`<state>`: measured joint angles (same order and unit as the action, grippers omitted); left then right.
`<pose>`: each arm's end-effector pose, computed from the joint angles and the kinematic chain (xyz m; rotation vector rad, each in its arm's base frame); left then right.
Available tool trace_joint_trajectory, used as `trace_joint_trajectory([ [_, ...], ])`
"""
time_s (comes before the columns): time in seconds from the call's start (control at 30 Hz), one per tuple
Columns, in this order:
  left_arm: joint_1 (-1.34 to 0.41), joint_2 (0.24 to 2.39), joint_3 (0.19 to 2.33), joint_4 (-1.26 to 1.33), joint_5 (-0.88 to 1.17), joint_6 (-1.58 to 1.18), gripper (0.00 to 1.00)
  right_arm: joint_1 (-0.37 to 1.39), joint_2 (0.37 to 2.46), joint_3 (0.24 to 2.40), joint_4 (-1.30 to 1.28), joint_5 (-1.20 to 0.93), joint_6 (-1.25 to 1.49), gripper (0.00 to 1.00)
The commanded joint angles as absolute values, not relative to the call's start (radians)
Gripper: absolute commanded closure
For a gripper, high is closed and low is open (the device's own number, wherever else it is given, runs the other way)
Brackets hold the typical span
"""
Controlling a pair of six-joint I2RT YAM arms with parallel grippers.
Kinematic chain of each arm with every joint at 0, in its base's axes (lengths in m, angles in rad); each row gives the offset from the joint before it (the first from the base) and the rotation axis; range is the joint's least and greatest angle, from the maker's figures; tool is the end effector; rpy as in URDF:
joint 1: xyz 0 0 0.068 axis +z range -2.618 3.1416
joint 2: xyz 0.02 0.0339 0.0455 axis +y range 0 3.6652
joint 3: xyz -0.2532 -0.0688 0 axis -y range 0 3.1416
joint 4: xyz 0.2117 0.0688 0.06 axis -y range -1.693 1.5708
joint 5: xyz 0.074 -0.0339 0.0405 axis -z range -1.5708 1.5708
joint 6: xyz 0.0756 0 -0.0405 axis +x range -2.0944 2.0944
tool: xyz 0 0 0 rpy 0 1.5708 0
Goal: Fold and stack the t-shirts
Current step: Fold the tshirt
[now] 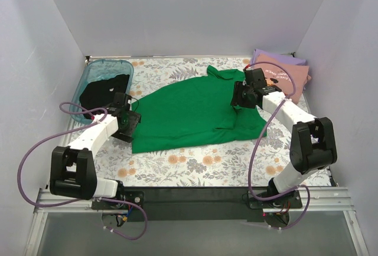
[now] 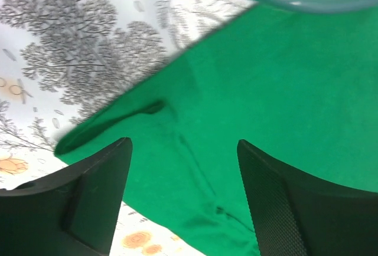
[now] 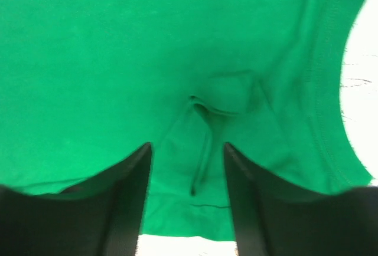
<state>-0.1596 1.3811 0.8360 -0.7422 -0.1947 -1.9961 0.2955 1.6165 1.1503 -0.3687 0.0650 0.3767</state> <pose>0.2253 -0.0214 0.1614 -2.2714 1.6863 -0.2249 0.3343 0.0966 0.2141 0.1283 2.4131 0.2331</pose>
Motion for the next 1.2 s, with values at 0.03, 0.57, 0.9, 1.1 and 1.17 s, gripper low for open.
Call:
trace_joint_trajectory([
  [0.03,-0.155,1.284,0.878,-0.761,-0.215,-2.008,0.27,0.290,1.545,1.138,-0.333,-0.067,0.331,0.36],
  [0.57,-0.158,1.101,0.769,-0.775,-0.147,-1.871,0.19,0.336,1.537,0.881,-0.239,-0.170,0.426,0.41],
  [0.9,-0.158,1.077,0.765,-0.770,-0.158,-1.862,0.18,0.345,1.624,0.919,-0.209,-0.124,0.454,0.78],
  [1.1,-0.158,1.069,0.764,-0.759,-0.153,-1.850,0.18,0.357,1.647,0.989,-0.181,-0.172,0.462,0.99],
  [1.17,-0.158,1.068,0.761,-0.755,-0.153,-1.848,0.18,0.364,1.672,1.046,-0.181,-0.182,0.463,0.99],
])
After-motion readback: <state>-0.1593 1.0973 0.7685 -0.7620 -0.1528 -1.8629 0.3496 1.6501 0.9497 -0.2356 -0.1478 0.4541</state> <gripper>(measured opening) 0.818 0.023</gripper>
